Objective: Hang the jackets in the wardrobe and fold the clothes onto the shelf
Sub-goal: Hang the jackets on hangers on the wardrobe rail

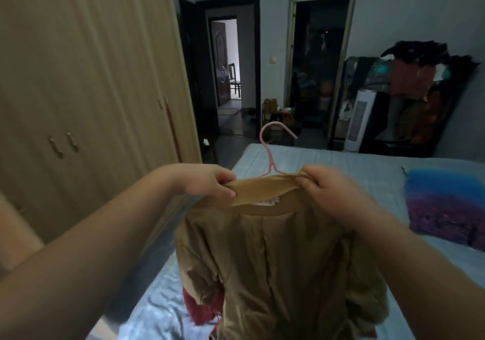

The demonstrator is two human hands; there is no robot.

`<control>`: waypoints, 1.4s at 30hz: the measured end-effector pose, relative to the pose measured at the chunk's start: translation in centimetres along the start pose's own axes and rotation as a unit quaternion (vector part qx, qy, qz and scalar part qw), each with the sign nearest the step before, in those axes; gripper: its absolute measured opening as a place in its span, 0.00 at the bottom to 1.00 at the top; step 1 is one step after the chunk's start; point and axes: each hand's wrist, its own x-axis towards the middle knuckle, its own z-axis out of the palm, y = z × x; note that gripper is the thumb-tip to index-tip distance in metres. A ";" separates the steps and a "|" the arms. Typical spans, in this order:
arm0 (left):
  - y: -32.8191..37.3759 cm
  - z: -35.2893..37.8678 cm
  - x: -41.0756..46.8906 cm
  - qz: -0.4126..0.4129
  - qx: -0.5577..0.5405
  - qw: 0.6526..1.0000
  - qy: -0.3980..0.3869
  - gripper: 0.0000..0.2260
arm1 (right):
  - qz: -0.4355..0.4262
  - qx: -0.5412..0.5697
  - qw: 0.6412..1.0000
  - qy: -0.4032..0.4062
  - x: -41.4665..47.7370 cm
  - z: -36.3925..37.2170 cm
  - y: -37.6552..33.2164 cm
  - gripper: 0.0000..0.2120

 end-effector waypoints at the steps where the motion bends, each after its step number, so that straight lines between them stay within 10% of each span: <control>1: -0.2 0.4 -0.3 -0.013 0.010 1.000 0.010 0.04 | -0.002 0.004 1.000 -0.006 0.3 0.2 -0.4 0.10; 6: -1.4 1.8 -2.5 -0.021 0.070 0.986 0.148 0.03 | 0.009 0.064 0.998 -0.021 2.9 0.6 -1.8 0.06; 11: -1.9 -1.2 -6.4 -0.031 0.067 0.929 0.362 0.02 | 0.010 0.099 0.994 0.048 5.4 0.0 -4.6 0.23; 16: -0.6 -7.2 -11.6 -0.043 0.120 0.861 0.492 0.04 | -0.091 0.022 0.993 0.076 8.8 -1.9 -10.3 0.11; 23: 0.8 -13.1 -19.6 -0.058 0.226 0.820 0.523 0.03 | -0.228 0.074 0.957 0.164 11.9 -3.6 -22.9 0.10; 30: -4.5 -15.2 -32.2 -0.158 0.203 0.822 0.509 0.07 | -0.333 0.134 0.932 0.057 13.0 -1.7 -36.8 0.13; 42: -17.3 -12.0 -60.3 -0.263 0.131 0.624 0.724 0.10 | -0.391 -0.022 0.888 0.241 9.3 9.4 -62.6 0.28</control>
